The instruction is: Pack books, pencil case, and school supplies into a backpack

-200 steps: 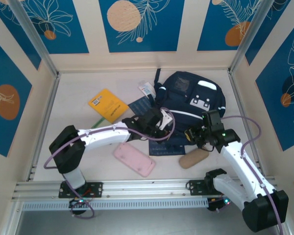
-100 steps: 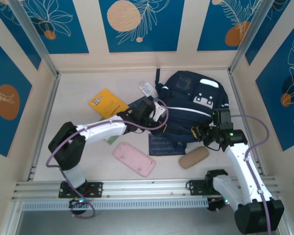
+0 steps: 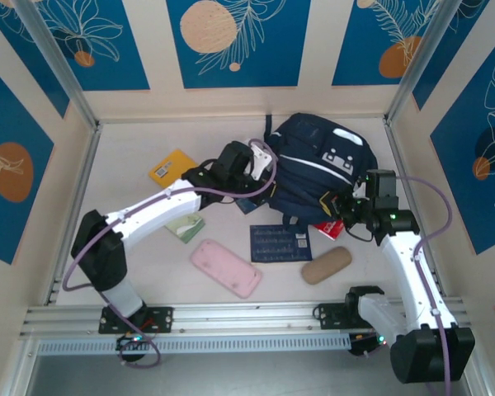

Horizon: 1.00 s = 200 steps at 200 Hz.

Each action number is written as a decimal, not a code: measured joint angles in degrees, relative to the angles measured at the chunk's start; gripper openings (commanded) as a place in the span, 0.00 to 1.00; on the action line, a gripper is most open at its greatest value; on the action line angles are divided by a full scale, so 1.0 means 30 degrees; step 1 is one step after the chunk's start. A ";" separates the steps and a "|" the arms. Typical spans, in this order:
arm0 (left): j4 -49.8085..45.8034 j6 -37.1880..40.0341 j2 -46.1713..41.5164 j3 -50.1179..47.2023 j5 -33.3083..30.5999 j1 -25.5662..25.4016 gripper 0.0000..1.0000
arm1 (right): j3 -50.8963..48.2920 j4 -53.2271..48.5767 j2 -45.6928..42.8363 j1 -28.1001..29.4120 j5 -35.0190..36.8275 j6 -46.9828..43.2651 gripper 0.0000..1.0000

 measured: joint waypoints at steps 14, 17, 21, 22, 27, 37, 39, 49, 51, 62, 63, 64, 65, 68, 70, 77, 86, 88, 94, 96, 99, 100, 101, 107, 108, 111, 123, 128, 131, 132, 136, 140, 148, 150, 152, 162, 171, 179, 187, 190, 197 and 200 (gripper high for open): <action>-0.0044 0.0000 -0.0699 -0.0393 -0.0102 -0.0095 0.00 | -0.0248 0.0619 0.0029 0.0022 -0.0379 -0.0262 0.00; -0.0058 0.0000 -0.0882 -0.0525 -0.0109 -0.0138 0.00 | -0.0321 0.0721 0.0029 0.0036 -0.0452 -0.0306 0.00; -0.0044 0.0000 -0.1093 -0.0736 -0.0146 -0.0189 0.00 | -0.0437 0.0896 0.0029 0.0058 -0.0546 -0.0415 0.00; -0.0051 0.0000 -0.1195 -0.0816 -0.0146 -0.0211 0.00 | -0.0459 0.0925 0.0029 0.0058 -0.0554 -0.0430 0.00; -0.0058 0.0000 -0.1530 -0.1129 -0.0211 -0.0328 0.00 | -0.0590 0.1027 0.0044 0.0087 -0.0641 -0.0605 0.00; -0.0073 -0.0007 -0.2164 -0.1770 -0.0284 -0.0641 0.00 | -0.0758 0.1056 0.0160 0.0175 -0.0692 -0.0976 0.00; -0.0066 0.0000 -0.2288 -0.1916 -0.0342 -0.0736 0.00 | -0.0765 0.1013 0.0204 0.0182 -0.0678 -0.1071 0.00; -0.0073 -0.0015 -0.2812 -0.2550 -0.0474 -0.1166 0.00 | -0.0765 0.0794 0.0510 0.0255 -0.0561 -0.1515 0.00; -0.0066 -0.0015 -0.2914 -0.2688 -0.0503 -0.1290 0.00 | -0.0765 0.0729 0.0583 0.0255 -0.0488 -0.1625 0.00; 0.0036 -0.0080 -0.3308 -0.3402 -0.0634 -0.1880 0.00 | -0.0714 0.0299 0.0925 0.0277 -0.0080 -0.1996 0.09; 0.0044 -0.0080 -0.3330 -0.3446 -0.0634 -0.1916 0.00 | -0.0714 0.0277 0.0940 0.0277 -0.0051 -0.2025 0.10; 0.0066 -0.0080 -0.3344 -0.3512 -0.0634 -0.1960 0.00 | -0.0707 0.0204 0.0991 0.0277 0.0051 -0.2062 0.13; 0.0109 -0.0087 -0.3388 -0.3628 -0.0634 -0.2055 0.00 | -0.0699 0.0160 0.1013 0.0277 0.0080 -0.2069 0.15; 0.0204 -0.0124 -0.3461 -0.3847 -0.0634 -0.2208 0.00 | -0.0678 0.0000 0.1093 0.0299 0.0219 -0.2171 0.21; 0.0226 -0.0168 -0.3497 -0.4000 -0.0627 -0.2317 0.00 | -0.0648 -0.0087 0.1158 0.0306 0.0313 -0.2215 0.26; 0.0415 -0.0262 -0.3563 -0.4510 -0.0627 -0.2674 0.00 | -0.0532 -0.0495 0.1355 0.0342 0.0714 -0.2295 0.40; 0.0882 -0.0583 -0.3555 -0.5275 -0.0627 -0.3075 0.00 | -0.0270 -0.1078 0.1610 0.0437 0.1603 -0.2339 0.49; 0.0998 -0.0619 -0.3548 -0.5450 -0.0619 -0.3140 0.00 | -0.0204 -0.1217 0.1676 0.0459 0.1829 -0.2368 0.51; 0.1209 -0.0816 -0.3504 -0.5872 -0.0627 -0.3293 0.00 | 0.0029 -0.1596 0.1843 0.0597 0.2404 -0.2375 0.55; 0.1260 -0.0867 -0.3490 -0.6025 -0.0619 -0.3330 0.00 | 0.0117 -0.1719 0.1909 0.0641 0.2601 -0.2455 0.58; 0.1384 -0.1035 -0.3432 -0.6258 -0.0619 -0.3381 0.00 | 0.0240 -0.1880 0.1953 0.0743 0.2907 -0.2251 0.60; 0.1406 -0.1056 -0.3424 -0.6302 -0.0619 -0.3388 0.00 | 0.0313 -0.1967 0.1982 0.0801 0.3067 -0.2302 0.62; 0.1464 -0.1100 -0.3402 -0.6390 -0.0619 -0.3402 0.00 | 0.0342 -0.2025 0.2004 0.0823 0.3126 -0.2361 0.62; 0.1690 -0.1290 -0.3279 -0.6717 -0.0612 -0.3453 0.00 | 0.0714 -0.2499 0.2106 0.1158 0.3810 -0.2229 0.67; 0.1712 -0.1311 -0.3264 -0.6754 -0.0612 -0.3461 0.00 | 0.0765 -0.2572 0.2120 0.1209 0.3898 -0.2280 0.67; 0.1792 -0.1392 -0.3191 -0.6878 -0.0612 -0.3461 0.00 | 0.0962 -0.2812 0.2142 0.1421 0.4189 -0.2098 0.67; 0.2251 -0.1749 -0.2718 -0.7249 -0.0590 -0.3519 0.00 | 0.1865 -0.3912 0.2127 0.2426 0.5311 -0.1763 0.68; 0.2390 -0.1851 -0.2535 -0.7308 -0.0576 -0.3541 0.00 | 0.2171 -0.4262 0.2069 0.2747 0.5610 -0.1559 0.67; 0.2484 -0.1902 -0.2412 -0.7337 -0.0568 -0.3548 0.00 | 0.2353 -0.4495 0.2018 0.2943 0.5770 -0.1472 0.66; 0.2535 -0.1909 -0.2346 -0.7351 -0.0554 -0.3548 0.00 | 0.2390 -0.4546 0.2004 0.2987 0.5792 -0.1435 0.65; 0.2667 -0.2040 -0.2215 -0.7359 -0.0554 -0.3555 0.00 | 0.2572 -0.4787 0.1894 0.3257 0.5887 -0.1224 0.62; 0.2812 -0.2069 -0.2055 -0.7359 -0.0546 -0.3585 0.00 | 0.2667 -0.4940 0.1749 0.3446 0.5945 -0.1056 0.60; 0.3104 -0.2193 -0.1843 -0.7366 -0.0546 -0.3628 0.00 | 0.2667 -0.5202 0.1341 0.3847 0.6003 -0.0444 0.54; 0.3162 -0.2193 -0.1800 -0.7366 -0.0546 -0.3636 0.00 | 0.2645 -0.5297 0.1231 0.3942 0.6003 -0.0321 0.53; 0.3228 -0.2215 -0.1770 -0.7366 -0.0546 -0.3650 0.00 | 0.2608 -0.5377 0.1093 0.4058 0.5974 -0.0255 0.52; 0.3534 -0.2273 -0.1654 -0.7366 -0.0546 -0.3716 0.00 | 0.2302 -0.5508 0.0466 0.4583 0.5901 0.0794 0.46; 0.3803 -0.2346 -0.1617 -0.7373 -0.0546 -0.3781 0.00 | 0.1916 -0.5566 -0.0058 0.5129 0.5654 0.1603 0.43; 0.4014 -0.2404 -0.1603 -0.7395 -0.0546 -0.3818 0.00 | 0.1494 -0.5464 -0.0408 0.5639 0.5399 0.2404 0.41; 0.4277 -0.2470 -0.1603 -0.7453 -0.0554 -0.3840 0.00 | 0.0984 -0.5115 -0.0627 0.6054 0.5049 0.3228 0.40; 0.4357 -0.2477 -0.1603 -0.7482 -0.0546 -0.3854 0.00 | 0.0780 -0.4940 -0.0670 0.6193 0.4896 0.3490 0.40; 0.4539 -0.2535 -0.1603 -0.7577 -0.0554 -0.3876 0.00 | 0.0313 -0.4495 -0.0721 0.6470 0.4554 0.4087 0.40; 0.4626 -0.2557 -0.1603 -0.7643 -0.0554 -0.3883 0.00 | 0.0080 -0.4240 -0.0699 0.6608 0.4437 0.4430 0.40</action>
